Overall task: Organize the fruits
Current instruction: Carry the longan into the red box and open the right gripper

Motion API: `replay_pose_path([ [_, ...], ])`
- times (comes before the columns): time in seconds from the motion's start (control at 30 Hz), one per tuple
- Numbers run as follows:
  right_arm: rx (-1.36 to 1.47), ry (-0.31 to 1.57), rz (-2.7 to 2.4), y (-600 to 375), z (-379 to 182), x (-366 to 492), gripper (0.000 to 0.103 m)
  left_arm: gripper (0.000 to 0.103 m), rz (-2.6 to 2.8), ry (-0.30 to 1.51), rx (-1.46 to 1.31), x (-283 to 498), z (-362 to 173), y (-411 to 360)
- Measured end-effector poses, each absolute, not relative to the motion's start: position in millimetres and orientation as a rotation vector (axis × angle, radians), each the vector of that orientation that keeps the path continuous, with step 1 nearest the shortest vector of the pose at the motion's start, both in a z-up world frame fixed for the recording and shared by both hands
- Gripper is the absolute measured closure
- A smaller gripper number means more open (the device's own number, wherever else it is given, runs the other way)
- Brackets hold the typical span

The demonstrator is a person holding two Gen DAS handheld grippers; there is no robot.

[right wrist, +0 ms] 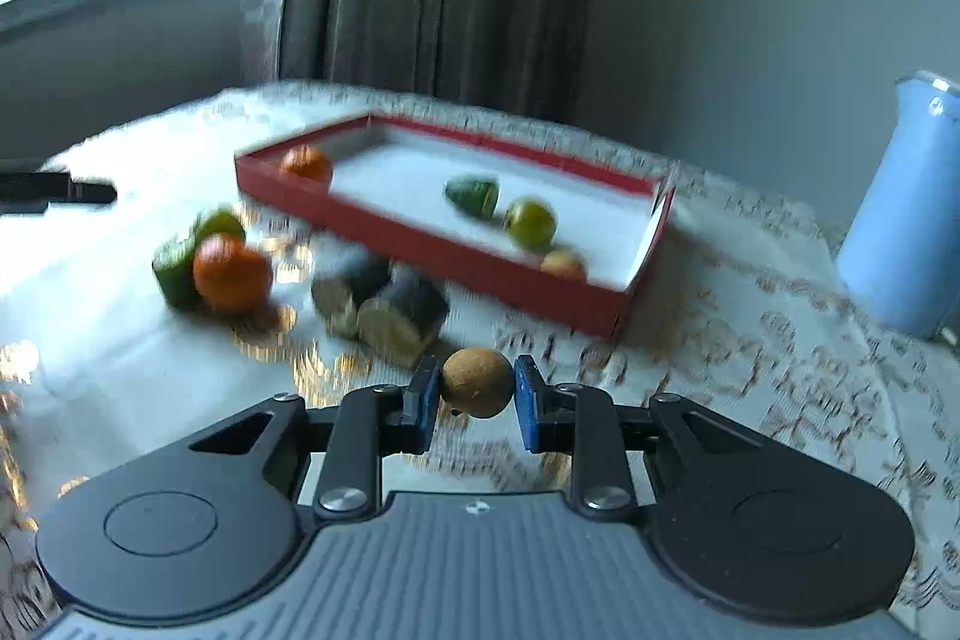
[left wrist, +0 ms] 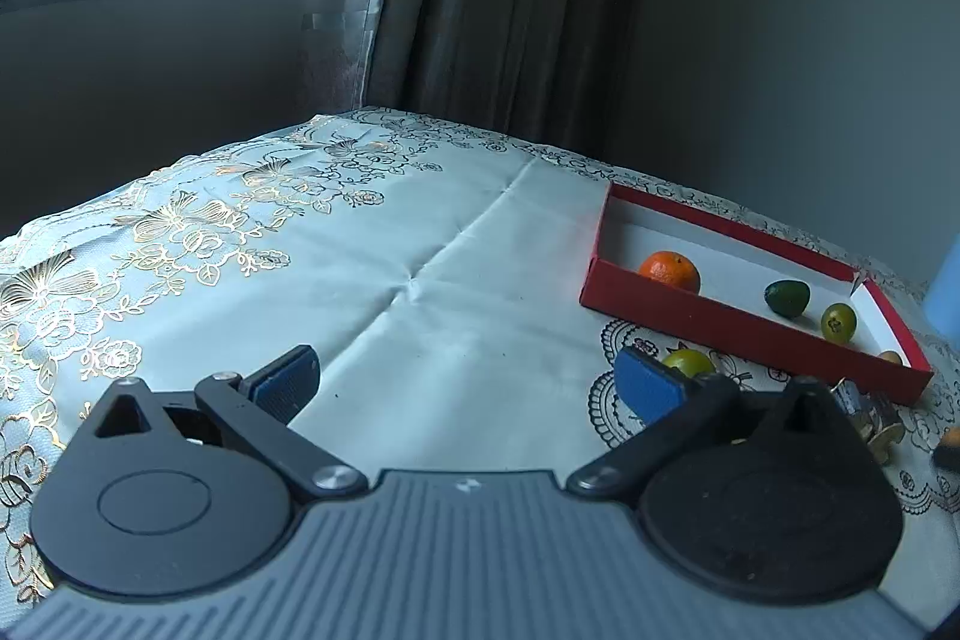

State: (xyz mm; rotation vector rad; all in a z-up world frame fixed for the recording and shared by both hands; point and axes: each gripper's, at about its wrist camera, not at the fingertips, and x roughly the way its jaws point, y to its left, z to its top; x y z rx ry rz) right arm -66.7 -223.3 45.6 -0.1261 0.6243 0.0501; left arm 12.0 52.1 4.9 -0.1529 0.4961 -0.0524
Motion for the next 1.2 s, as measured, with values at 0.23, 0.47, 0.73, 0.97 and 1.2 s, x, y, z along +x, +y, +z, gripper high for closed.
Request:
replay_pose_path([
  [0.23, -0.011, 0.577, -0.007, -244, 76, -21, 0.078, 0.0, -0.055, 0.498, -0.147, 11, 5, 51],
  [0.47, 0.077, 0.614, -0.034, -257, 71, 38, 0.077, 0.0, -0.065, 0.506, -0.146, 12, 4, 50],
  [0.73, 0.163, 0.519, -0.054, -271, 85, 21, 0.077, 0.0, -0.07, 0.512, -0.148, 12, 4, 50],
  [0.97, 0.181, 0.432, -0.086, -291, 84, -43, 0.042, 0.0, -0.064, 0.511, -0.139, 11, 4, 49],
  [1.2, 0.233, 0.502, -0.184, -317, 38, -60, 0.041, 0.0, -0.087, 0.513, -0.091, 9, 5, 40],
])
